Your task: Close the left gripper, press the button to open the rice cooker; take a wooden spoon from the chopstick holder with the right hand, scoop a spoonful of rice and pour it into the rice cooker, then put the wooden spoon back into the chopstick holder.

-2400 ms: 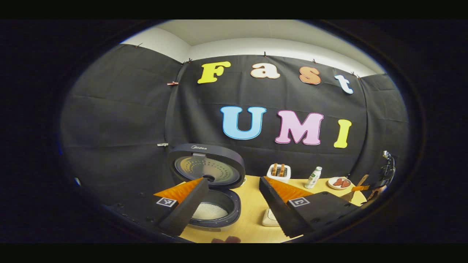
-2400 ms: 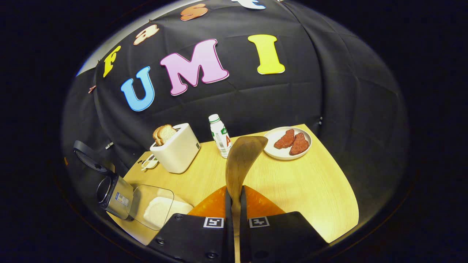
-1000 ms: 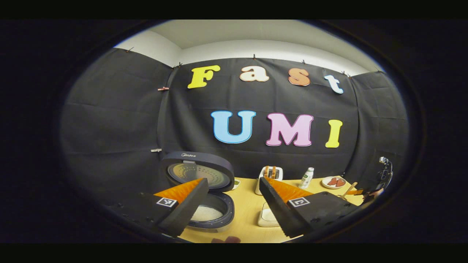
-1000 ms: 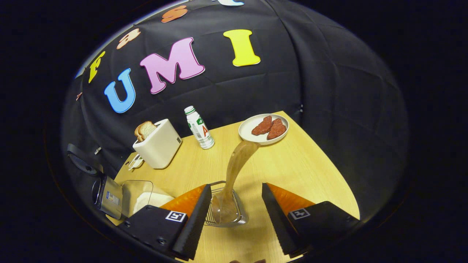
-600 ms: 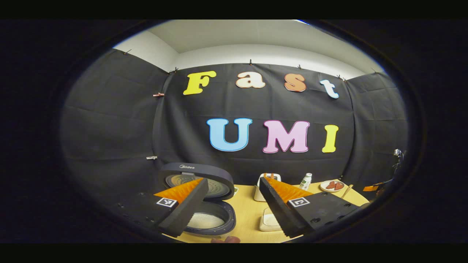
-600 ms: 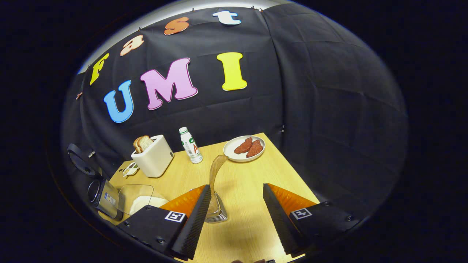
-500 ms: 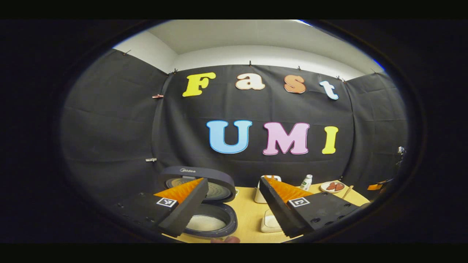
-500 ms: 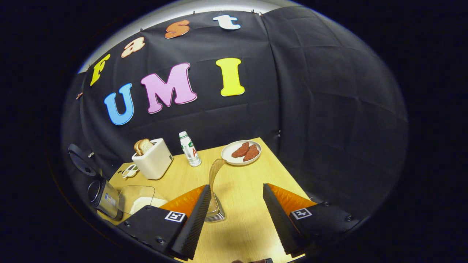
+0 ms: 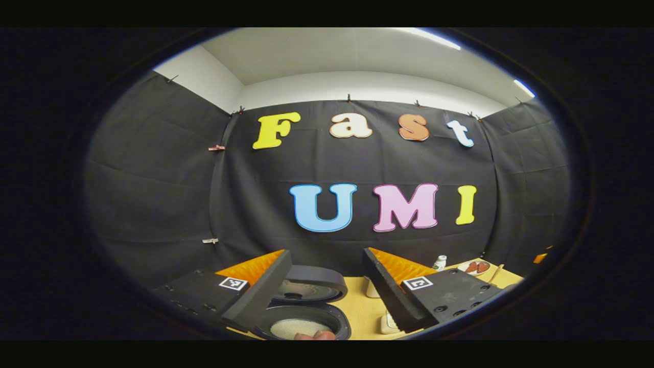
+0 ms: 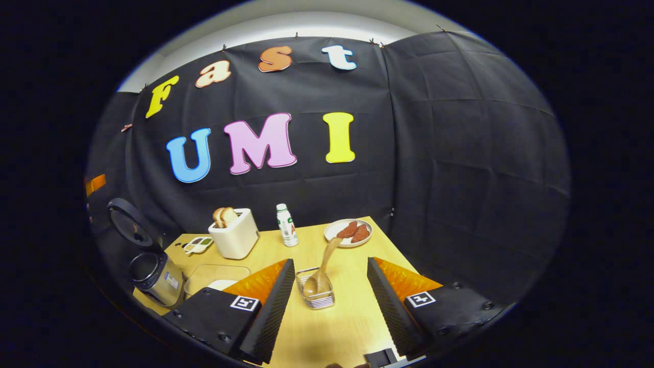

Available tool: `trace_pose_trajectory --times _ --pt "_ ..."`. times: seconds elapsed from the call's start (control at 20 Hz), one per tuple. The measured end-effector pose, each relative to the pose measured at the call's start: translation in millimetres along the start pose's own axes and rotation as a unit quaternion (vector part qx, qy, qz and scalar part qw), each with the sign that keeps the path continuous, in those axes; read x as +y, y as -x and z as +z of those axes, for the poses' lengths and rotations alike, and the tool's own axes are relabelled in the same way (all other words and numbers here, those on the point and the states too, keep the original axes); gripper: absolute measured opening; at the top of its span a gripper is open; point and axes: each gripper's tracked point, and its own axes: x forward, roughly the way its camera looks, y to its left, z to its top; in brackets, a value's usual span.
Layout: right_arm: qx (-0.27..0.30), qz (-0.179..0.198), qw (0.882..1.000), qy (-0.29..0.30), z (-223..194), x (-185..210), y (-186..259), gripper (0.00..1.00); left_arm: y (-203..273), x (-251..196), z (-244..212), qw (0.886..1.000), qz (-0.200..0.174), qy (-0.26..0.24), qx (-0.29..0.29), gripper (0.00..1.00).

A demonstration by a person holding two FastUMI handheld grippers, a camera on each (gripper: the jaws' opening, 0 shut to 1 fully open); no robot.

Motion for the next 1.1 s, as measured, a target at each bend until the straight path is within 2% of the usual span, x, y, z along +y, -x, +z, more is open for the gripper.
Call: trace_pose_trajectory --times 0.3,0.35,0.5,0.6,0.65,0.7,1.1 --pt "-0.035 0.074 0.996 0.036 29.2 93.9 28.7 0.89 -50.7 47.4 -28.6 0.998 0.021 0.024 0.050 0.98" --pt "-0.040 0.083 0.995 0.043 33.5 106.1 31.7 0.89 -58.8 54.0 -32.1 0.998 0.025 0.025 0.055 0.95" --pt "-0.045 0.099 0.993 0.050 36.9 133.9 34.3 0.89 -78.8 67.1 -39.2 0.997 0.027 0.010 0.065 0.95" --pt "-0.038 0.105 0.992 0.055 32.6 144.4 35.3 0.92 -89.9 67.8 -47.4 0.997 0.021 0.004 0.077 0.95" --pt "-0.037 0.102 0.992 0.057 31.8 146.1 37.9 0.98 -93.5 68.0 -53.6 0.996 0.018 0.002 0.085 0.92" --pt "-0.038 0.102 0.992 0.058 31.3 149.4 34.7 0.99 -97.1 68.9 -58.6 0.996 0.018 0.001 0.092 0.95" --pt "-0.056 0.080 0.993 0.065 48.0 147.3 35.9 0.98 -100.2 75.3 -76.3 0.993 0.031 -0.004 0.117 0.97"
